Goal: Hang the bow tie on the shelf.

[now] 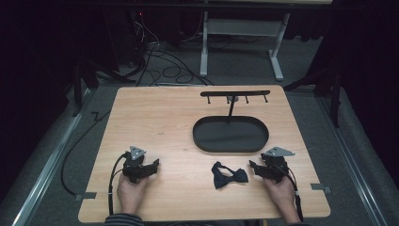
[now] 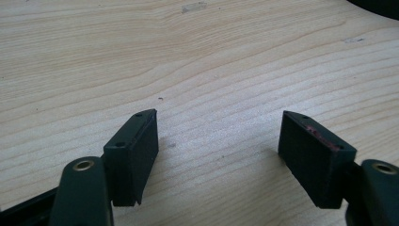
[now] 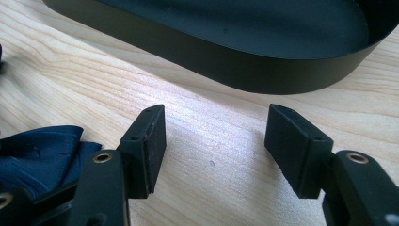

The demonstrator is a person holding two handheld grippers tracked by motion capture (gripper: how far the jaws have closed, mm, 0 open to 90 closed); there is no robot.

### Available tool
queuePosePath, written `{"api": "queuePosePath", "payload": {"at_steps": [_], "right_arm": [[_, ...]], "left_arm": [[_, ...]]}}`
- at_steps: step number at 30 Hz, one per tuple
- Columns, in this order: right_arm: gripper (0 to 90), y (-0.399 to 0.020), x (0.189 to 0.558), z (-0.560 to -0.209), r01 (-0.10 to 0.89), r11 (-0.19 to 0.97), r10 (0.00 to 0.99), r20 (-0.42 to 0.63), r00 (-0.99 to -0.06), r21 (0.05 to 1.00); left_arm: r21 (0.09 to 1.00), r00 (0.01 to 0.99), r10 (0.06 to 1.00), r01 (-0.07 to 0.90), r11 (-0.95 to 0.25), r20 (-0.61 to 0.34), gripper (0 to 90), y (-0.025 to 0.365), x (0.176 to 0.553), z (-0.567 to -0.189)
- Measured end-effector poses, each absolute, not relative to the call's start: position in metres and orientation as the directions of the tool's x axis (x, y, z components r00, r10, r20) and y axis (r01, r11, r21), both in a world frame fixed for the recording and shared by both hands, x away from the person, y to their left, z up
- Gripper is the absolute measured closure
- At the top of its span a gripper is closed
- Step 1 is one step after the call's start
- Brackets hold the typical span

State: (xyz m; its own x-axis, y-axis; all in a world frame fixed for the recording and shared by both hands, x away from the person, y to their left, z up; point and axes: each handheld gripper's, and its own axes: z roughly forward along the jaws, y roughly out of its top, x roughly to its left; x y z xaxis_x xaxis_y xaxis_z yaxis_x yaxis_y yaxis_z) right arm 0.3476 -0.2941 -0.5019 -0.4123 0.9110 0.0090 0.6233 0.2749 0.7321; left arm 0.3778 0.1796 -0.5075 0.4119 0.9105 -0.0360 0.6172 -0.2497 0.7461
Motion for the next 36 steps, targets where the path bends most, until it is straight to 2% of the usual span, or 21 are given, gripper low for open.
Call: {"api": "queuePosePath", "payload": {"at_steps": [5,10,16,23,36], "right_arm": [[40.5,-0.2958,0.3479,-0.5017,0.629,0.259,0.911,0.03,-0.41,0.733],[40.3,-0.2918,0.347,-0.502,0.62,0.292,0.91,-0.012,-0.414,0.729],[40.5,-0.2919,0.347,-0.5019,0.622,0.289,0.911,-0.009,-0.413,0.728],[45.1,-0.2947,0.3484,-0.5013,0.622,0.285,0.909,0.0,-0.417,0.729],[46.7,-0.2952,0.3496,-0.4994,0.632,0.29,0.908,0.001,-0.419,0.719]], "left_arm": [[0.747,0.412,0.91,0.617,-0.247,-0.039,29.5,0.1799,0.3779,-0.5076],[0.748,0.411,0.911,0.617,-0.245,-0.041,29.4,0.1801,0.3779,-0.5076],[0.746,0.413,0.91,0.618,-0.248,-0.039,29.4,0.18,0.3779,-0.5074],[0.749,0.411,0.91,0.618,-0.24,-0.047,29.4,0.1806,0.378,-0.5076],[0.748,0.412,0.91,0.619,-0.241,-0.049,29.4,0.1809,0.3781,-0.5074]]}}
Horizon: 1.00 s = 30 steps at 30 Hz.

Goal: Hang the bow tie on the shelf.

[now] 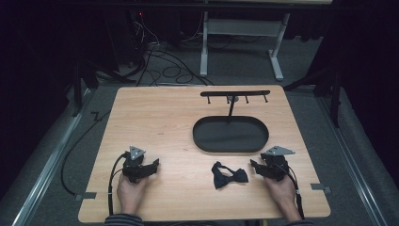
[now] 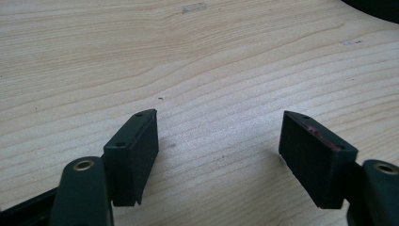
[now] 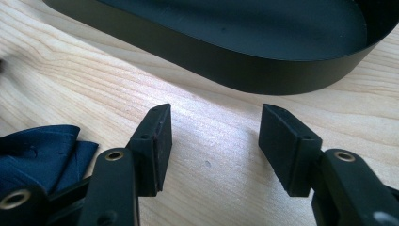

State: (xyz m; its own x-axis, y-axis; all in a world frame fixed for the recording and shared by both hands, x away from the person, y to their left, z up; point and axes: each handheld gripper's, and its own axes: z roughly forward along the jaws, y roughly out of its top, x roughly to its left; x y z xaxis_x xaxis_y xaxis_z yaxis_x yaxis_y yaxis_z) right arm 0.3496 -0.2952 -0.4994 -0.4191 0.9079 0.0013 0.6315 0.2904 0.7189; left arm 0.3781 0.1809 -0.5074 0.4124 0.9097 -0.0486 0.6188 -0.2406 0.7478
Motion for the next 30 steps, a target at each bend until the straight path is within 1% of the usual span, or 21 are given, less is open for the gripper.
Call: {"api": "queuePosePath", "payload": {"at_steps": [17,21,28,30], "right_arm": [[45.5,-0.291,0.344,-0.488,0.587,0.279,0.905,-0.004,-0.426,0.76],[47.5,-0.29,0.342,-0.483,0.577,0.277,0.901,0.0,-0.434,0.769],[49.3,-0.286,0.337,-0.474,0.569,0.288,0.889,0.007,-0.459,0.77],[49.1,-0.285,0.335,-0.472,0.56,0.29,0.878,0.017,-0.479,0.776]], "left_arm": [[0.748,0.412,0.91,0.619,-0.239,-0.051,29.3,0.181,0.378,-0.507],[0.747,0.413,0.909,0.62,-0.24,-0.051,29.3,0.181,0.378,-0.507],[0.747,0.413,0.909,0.62,-0.24,-0.051,29.3,0.181,0.378,-0.507],[0.747,0.413,0.909,0.62,-0.24,-0.05,29.3,0.181,0.378,-0.507]]}}
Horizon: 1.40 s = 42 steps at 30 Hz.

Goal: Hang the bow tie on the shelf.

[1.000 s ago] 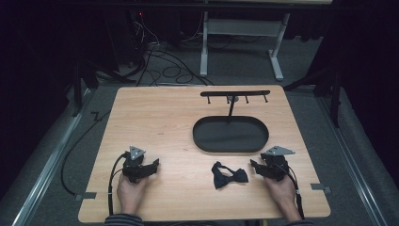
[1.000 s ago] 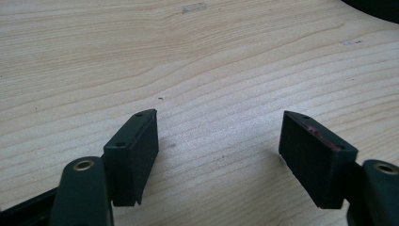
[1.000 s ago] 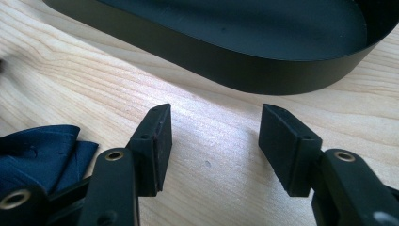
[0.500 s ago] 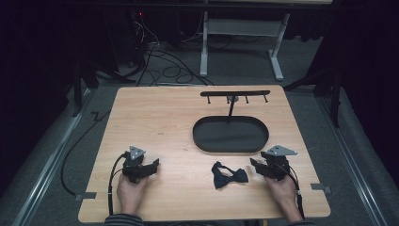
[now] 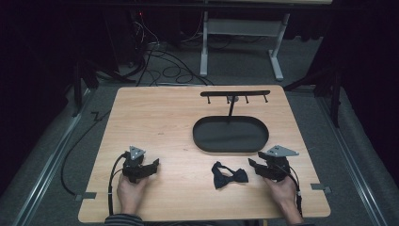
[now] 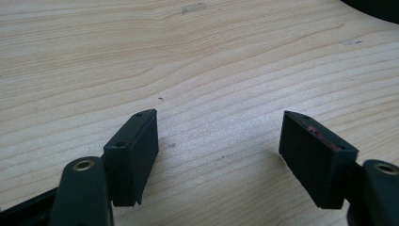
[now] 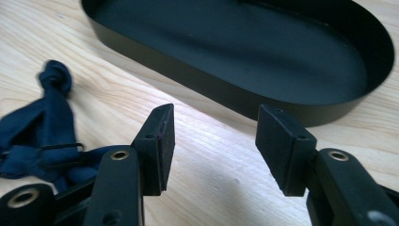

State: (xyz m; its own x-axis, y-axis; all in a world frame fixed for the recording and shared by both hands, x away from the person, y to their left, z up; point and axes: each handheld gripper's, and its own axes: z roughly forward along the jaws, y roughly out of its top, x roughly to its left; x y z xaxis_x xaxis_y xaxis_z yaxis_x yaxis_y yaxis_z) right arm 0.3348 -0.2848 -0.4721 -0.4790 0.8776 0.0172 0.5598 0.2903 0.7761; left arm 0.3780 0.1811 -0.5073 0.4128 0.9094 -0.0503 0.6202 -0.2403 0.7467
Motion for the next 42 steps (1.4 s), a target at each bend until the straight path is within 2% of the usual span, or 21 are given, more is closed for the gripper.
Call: {"api": "queuePosePath", "payload": {"at_steps": [16,42], "right_arm": [[49.3,-0.261,0.325,-0.461,0.525,0.322,0.834,0.027,-0.552,0.788],[50.3,-0.225,0.327,-0.468,0.511,0.391,0.772,0.03,-0.635,0.765]], "left_arm": [[0.747,0.413,0.909,0.62,-0.241,-0.05,29.3,0.181,0.378,-0.507],[0.748,0.412,0.91,0.62,-0.237,-0.053,29.3,0.181,0.378,-0.507]]}}
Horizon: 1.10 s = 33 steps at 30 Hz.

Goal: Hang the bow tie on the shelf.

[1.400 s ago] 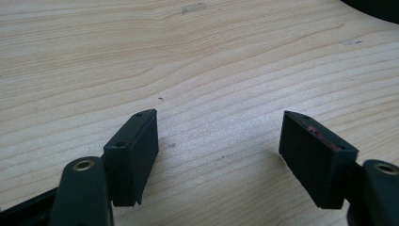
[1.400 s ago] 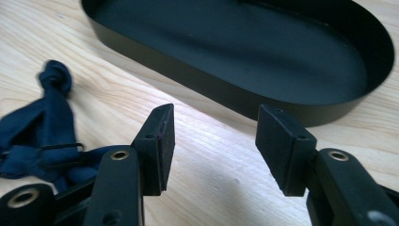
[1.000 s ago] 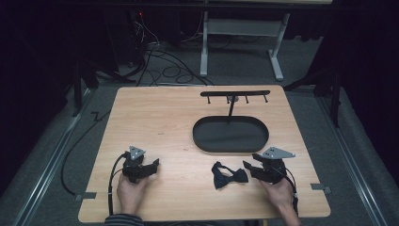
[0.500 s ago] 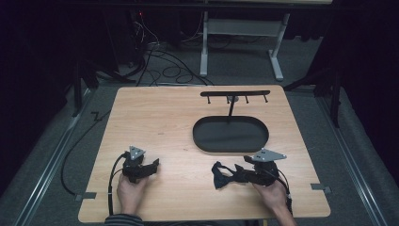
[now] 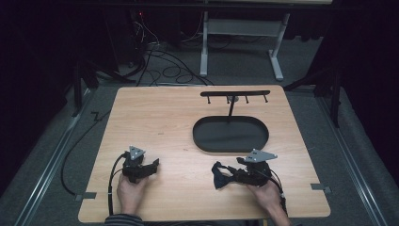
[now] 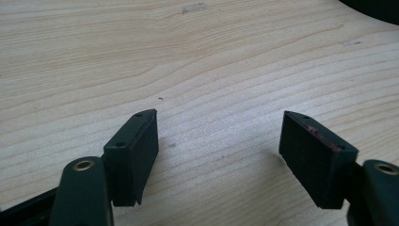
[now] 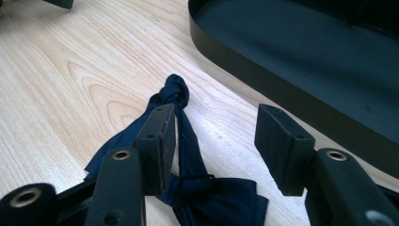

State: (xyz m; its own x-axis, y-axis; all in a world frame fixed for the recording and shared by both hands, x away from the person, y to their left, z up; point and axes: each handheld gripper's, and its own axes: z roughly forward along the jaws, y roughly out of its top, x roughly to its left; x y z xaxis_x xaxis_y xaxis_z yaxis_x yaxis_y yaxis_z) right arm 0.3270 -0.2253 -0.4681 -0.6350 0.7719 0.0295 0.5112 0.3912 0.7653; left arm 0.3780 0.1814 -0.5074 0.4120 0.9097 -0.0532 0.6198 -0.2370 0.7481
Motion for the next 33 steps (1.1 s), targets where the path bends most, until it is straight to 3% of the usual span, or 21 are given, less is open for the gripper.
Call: {"api": "queuePosePath", "payload": {"at_steps": [14,25,33], "right_arm": [[59.7,-0.211,0.335,-0.478,0.543,0.421,0.753,0.054,-0.655,0.726],[79.2,-0.205,0.339,-0.488,0.555,0.459,0.735,0.054,-0.676,0.694],[86.4,-0.206,0.338,-0.487,0.549,0.469,0.731,0.044,-0.681,0.692]], "left_arm": [[0.748,0.412,0.91,0.621,-0.235,-0.057,29.3,0.182,0.378,-0.507],[0.748,0.413,0.909,0.621,-0.235,-0.057,29.3,0.182,0.378,-0.507],[0.748,0.412,0.909,0.621,-0.234,-0.057,29.3,0.182,0.378,-0.507]]}}
